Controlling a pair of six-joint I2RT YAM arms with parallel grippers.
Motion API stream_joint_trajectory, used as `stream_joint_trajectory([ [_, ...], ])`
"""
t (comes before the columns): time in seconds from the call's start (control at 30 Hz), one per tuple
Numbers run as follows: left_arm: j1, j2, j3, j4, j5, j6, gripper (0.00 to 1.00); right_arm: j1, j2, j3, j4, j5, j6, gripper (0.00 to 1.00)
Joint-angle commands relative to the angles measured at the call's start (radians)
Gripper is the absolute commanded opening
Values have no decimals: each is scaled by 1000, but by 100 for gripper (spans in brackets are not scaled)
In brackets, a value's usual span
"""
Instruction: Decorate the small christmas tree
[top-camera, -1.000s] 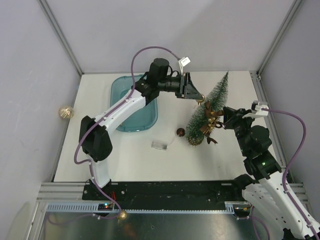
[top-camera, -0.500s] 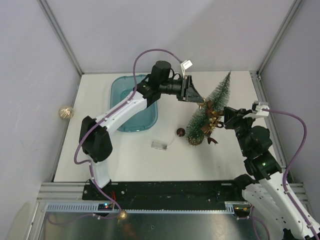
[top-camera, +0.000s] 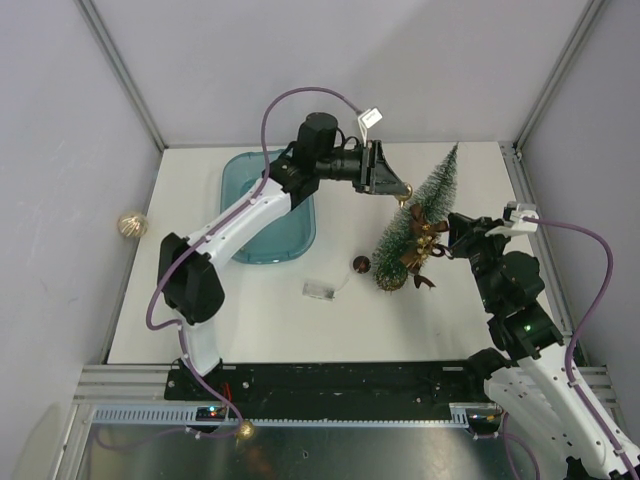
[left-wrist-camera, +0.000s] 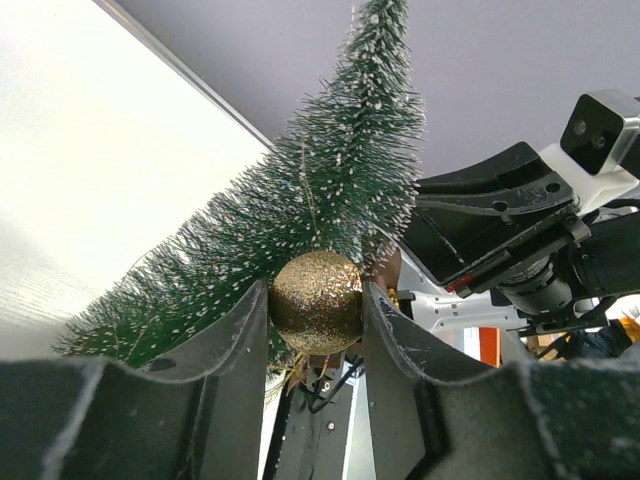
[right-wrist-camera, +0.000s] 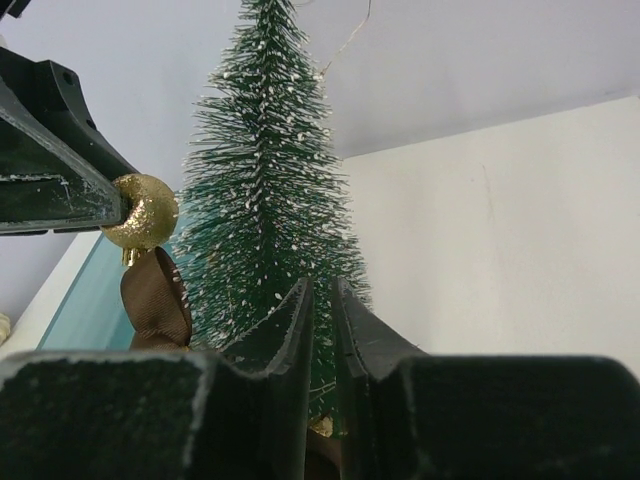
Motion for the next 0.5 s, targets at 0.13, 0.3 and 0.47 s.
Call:
stream_joint_trajectory([
  [0.13, 31, 0, 41, 35, 38, 55, 16, -3, 17, 6, 98, 7, -30, 34],
  [0.3, 52, 25, 56, 50, 93, 50, 17, -12, 31, 6, 144, -55, -32, 50],
  [0.47, 68, 36, 58, 60, 131, 25, 17, -38, 61, 9, 189, -110, -10, 57],
])
